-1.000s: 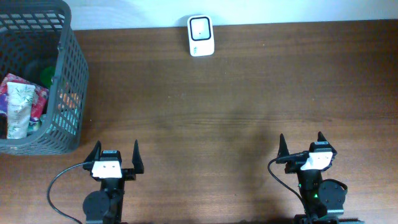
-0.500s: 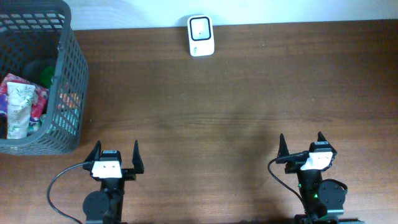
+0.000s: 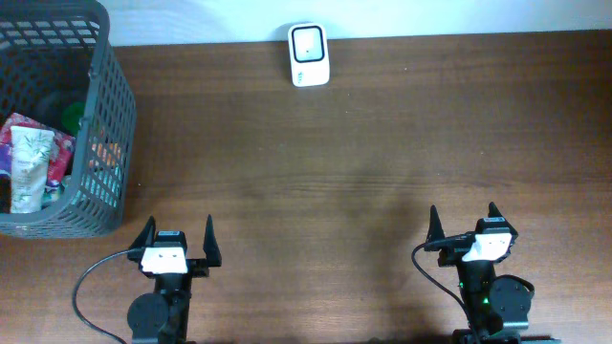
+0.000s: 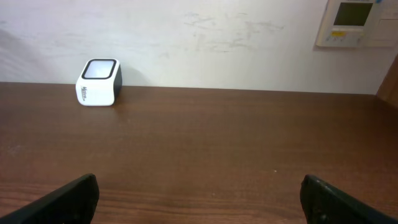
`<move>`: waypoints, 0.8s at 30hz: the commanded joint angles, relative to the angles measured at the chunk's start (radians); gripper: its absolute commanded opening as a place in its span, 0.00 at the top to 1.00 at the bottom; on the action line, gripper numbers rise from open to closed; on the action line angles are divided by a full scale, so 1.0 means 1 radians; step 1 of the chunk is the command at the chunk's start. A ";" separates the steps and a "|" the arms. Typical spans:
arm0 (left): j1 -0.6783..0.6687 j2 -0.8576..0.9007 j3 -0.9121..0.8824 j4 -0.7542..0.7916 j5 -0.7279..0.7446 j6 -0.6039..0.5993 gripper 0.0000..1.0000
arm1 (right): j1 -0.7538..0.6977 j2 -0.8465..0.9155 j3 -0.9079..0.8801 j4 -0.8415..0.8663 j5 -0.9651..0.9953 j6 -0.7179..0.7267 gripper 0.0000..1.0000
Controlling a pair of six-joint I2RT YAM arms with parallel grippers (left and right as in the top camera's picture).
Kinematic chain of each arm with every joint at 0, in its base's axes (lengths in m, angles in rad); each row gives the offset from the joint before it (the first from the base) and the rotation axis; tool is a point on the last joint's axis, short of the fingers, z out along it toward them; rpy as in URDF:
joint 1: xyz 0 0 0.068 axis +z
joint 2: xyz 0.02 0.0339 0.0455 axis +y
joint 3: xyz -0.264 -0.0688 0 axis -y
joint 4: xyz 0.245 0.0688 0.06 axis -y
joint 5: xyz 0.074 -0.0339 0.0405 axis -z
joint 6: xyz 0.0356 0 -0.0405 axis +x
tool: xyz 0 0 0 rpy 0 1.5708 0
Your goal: Scan the item barcode
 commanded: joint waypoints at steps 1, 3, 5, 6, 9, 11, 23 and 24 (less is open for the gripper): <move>0.005 -0.006 -0.005 0.006 0.095 -0.023 0.01 | 0.011 -0.005 -0.009 -0.001 0.002 0.010 0.01; 0.005 -0.006 -0.005 0.113 0.385 -0.076 0.01 | 0.011 -0.005 -0.009 -0.001 0.002 0.010 0.02; 0.005 -0.006 -0.004 0.391 0.573 -0.114 0.01 | 0.011 -0.005 -0.009 -0.001 0.002 0.010 0.01; 0.005 -0.006 0.001 0.487 0.567 -0.165 0.01 | 0.011 -0.005 -0.009 -0.001 0.002 0.010 0.02; 0.006 -0.005 0.107 0.612 0.433 -0.258 0.01 | 0.011 -0.005 -0.009 -0.001 0.002 0.010 0.02; 0.006 0.023 0.256 0.544 0.271 -0.258 0.01 | 0.011 -0.005 -0.009 -0.001 0.002 0.010 0.02; 0.006 1.083 1.633 -0.459 -0.172 0.027 0.01 | 0.011 -0.005 -0.009 -0.001 0.002 0.010 0.02; 0.008 1.177 1.770 -0.619 -0.257 0.027 0.01 | 0.011 -0.005 -0.009 -0.001 0.002 0.010 0.01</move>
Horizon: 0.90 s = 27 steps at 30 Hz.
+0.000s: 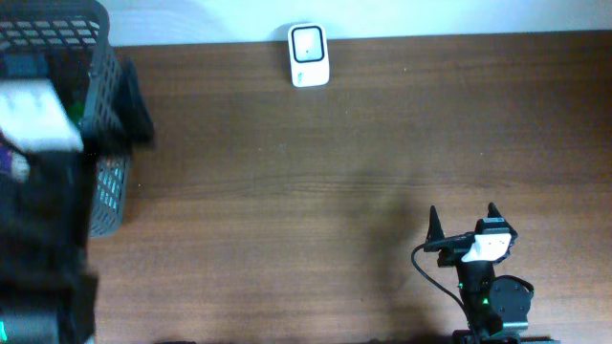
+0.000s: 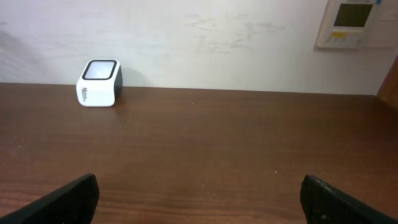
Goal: Scan the item barcode
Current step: 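Reach the left gripper into the basket and grasp the white Pantene tube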
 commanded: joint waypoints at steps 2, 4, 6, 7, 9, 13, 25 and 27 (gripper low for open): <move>0.095 0.468 0.598 -0.541 -0.304 0.051 0.01 | 0.009 -0.004 -0.008 -0.003 0.001 0.011 0.01; 0.278 0.616 0.717 -0.716 -0.134 -0.020 0.01 | 0.009 -0.004 -0.008 -0.003 0.001 0.011 0.02; 0.419 0.674 0.717 -0.809 -0.069 -0.011 0.01 | 0.009 -0.004 -0.008 -0.003 0.001 0.011 0.01; 0.446 0.687 0.717 -0.836 -0.103 0.007 0.01 | 0.009 -0.004 -0.008 -0.003 0.001 0.011 0.02; 0.522 0.717 0.702 -0.892 -0.182 0.012 0.01 | 0.009 -0.004 -0.008 -0.003 0.001 0.011 0.02; 0.541 0.785 0.682 -0.943 -0.256 0.012 0.01 | 0.009 -0.004 -0.008 -0.003 0.001 0.011 0.01; 0.541 1.083 0.674 -0.874 -0.301 0.124 0.12 | 0.009 -0.004 -0.008 -0.003 0.001 0.011 0.01; 0.541 1.153 0.674 -0.842 -0.301 0.140 0.12 | 0.009 -0.004 -0.008 -0.003 0.001 0.011 0.01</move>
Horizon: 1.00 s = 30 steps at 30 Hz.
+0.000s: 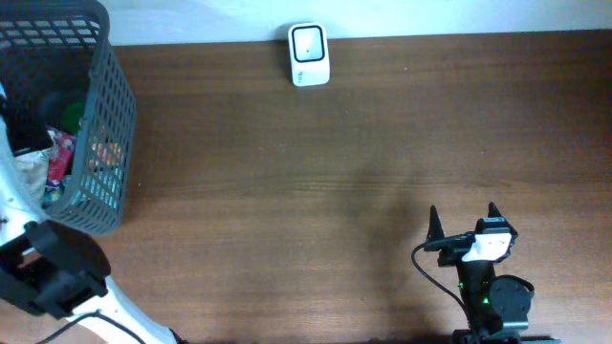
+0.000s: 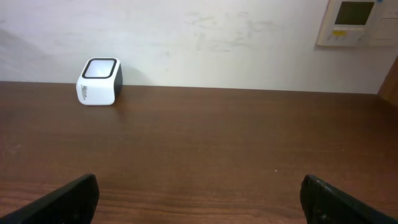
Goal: Scan the item barcode
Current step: 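Reach the left gripper into the basket and grasp the white Pantene tube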
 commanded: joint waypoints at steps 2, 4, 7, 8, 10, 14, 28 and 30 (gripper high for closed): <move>0.002 0.137 0.001 0.040 -0.017 0.058 0.13 | 0.009 -0.008 -0.008 -0.003 0.002 0.011 0.02; 0.002 0.191 0.001 0.038 -0.043 0.057 0.13 | 0.009 -0.008 -0.008 -0.003 0.002 0.011 0.02; 0.002 0.246 -0.001 0.035 -0.114 0.057 0.13 | 0.009 -0.008 -0.008 -0.003 0.002 0.011 0.01; 0.002 0.258 -0.001 0.044 -0.117 0.057 0.13 | 0.009 -0.008 -0.008 -0.003 0.002 0.011 0.02; 0.002 0.287 -0.002 0.054 -0.117 0.057 0.23 | 0.009 -0.008 -0.008 -0.003 0.002 0.011 0.01; 0.002 0.301 -0.008 0.058 -0.118 0.057 0.77 | 0.009 -0.008 -0.008 -0.003 0.002 0.011 0.01; 0.002 0.049 0.021 0.020 0.134 -0.102 1.00 | 0.009 -0.008 -0.008 -0.003 0.002 0.011 0.02; 0.002 0.027 0.042 0.019 0.135 -0.119 1.00 | 0.009 -0.008 -0.008 -0.003 0.002 0.011 0.01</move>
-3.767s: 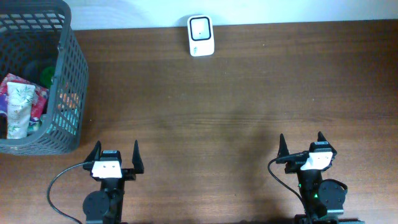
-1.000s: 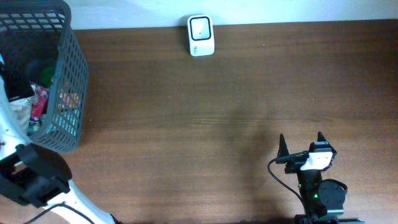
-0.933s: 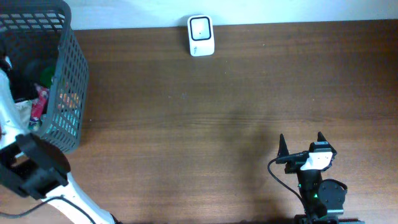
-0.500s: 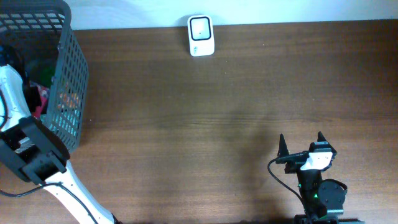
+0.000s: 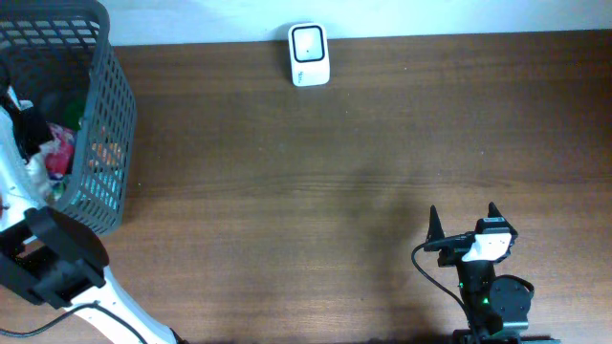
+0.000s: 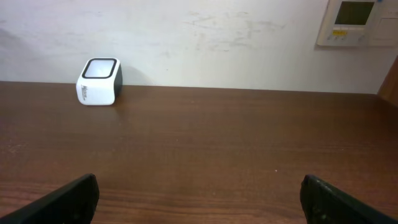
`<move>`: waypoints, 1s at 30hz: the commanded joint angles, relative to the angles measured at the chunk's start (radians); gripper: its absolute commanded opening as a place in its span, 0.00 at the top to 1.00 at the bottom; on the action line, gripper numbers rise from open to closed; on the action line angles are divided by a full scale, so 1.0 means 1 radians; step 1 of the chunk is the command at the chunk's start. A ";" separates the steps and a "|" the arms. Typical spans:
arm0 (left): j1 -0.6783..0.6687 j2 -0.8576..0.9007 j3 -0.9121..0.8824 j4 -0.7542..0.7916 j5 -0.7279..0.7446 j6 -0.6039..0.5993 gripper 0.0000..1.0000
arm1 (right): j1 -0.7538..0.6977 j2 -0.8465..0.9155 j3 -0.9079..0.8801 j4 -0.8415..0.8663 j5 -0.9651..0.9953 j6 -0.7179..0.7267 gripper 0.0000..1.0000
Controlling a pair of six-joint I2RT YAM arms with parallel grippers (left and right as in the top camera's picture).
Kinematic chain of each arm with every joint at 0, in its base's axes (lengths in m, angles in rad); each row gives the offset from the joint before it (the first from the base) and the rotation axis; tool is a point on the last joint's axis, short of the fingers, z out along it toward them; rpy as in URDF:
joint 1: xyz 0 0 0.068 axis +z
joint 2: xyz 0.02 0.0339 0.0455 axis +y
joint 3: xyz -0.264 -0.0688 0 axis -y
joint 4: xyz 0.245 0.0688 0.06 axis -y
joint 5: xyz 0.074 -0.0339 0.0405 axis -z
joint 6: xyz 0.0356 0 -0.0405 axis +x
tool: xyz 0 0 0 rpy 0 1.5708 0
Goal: Scan the item barcode
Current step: 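Reach the left gripper into the basket and grasp the white Pantene tube, then carry the Pantene tube to the table in front of the scanner and release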
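Observation:
The white barcode scanner [image 5: 309, 55] [image 6: 98, 82] stands at the table's far edge against the wall. The grey mesh basket [image 5: 110, 115] at the far left holds the items: a pink packet [image 5: 59, 153] and something green [image 5: 73, 110] show through it. My left arm reaches over the near rim, and its gripper [image 5: 23, 122] is down inside the basket among the items. Its jaws are too dark and hidden to read. My right gripper [image 5: 464, 218] [image 6: 199, 208] rests open near the front edge with nothing between its fingers.
A wall control panel [image 6: 357, 23] hangs at the upper right in the right wrist view. The brown table [image 5: 316, 172] stretches between basket, scanner and right arm. The left arm's elbow [image 5: 57, 253] sits at the front left corner.
The left gripper sits slightly farther back inside the basket, and the elbow has shifted a little. The right arm and the scanner have not moved.
Both grippers first rested open at the table's front edge. Then the left arm was a blur over the basket, close under the camera. After that its gripper was down inside the basket, where it remains now. The right arm stayed still throughout.

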 commanded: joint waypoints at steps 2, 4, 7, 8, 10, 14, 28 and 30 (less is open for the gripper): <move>0.003 -0.110 0.116 0.014 0.060 -0.094 1.00 | 0.009 -0.008 -0.008 -0.003 0.002 0.011 0.01; 0.002 -0.203 0.228 0.024 0.072 -0.100 1.00 | 0.009 -0.008 -0.008 -0.003 0.002 0.011 0.01; 0.003 -0.343 0.290 0.068 0.116 -0.215 1.00 | 0.009 -0.008 -0.008 -0.003 0.002 0.011 0.02; 0.003 -0.387 0.290 0.094 0.164 -0.215 1.00 | 0.009 -0.008 -0.008 -0.003 0.002 0.011 0.02; 0.002 -0.447 0.290 0.131 0.270 -0.268 1.00 | 0.009 -0.008 -0.008 -0.003 0.002 0.011 0.01; -0.050 -0.483 0.290 0.126 0.608 -0.306 1.00 | 0.009 -0.008 -0.008 -0.003 0.002 0.011 0.02; -0.829 -0.345 -0.156 -0.103 0.454 -0.583 1.00 | 0.009 -0.008 -0.008 -0.003 0.002 0.011 0.01; -0.885 -0.305 -0.338 0.050 0.457 -0.638 1.00 | 0.009 -0.008 -0.008 -0.003 0.002 0.011 0.01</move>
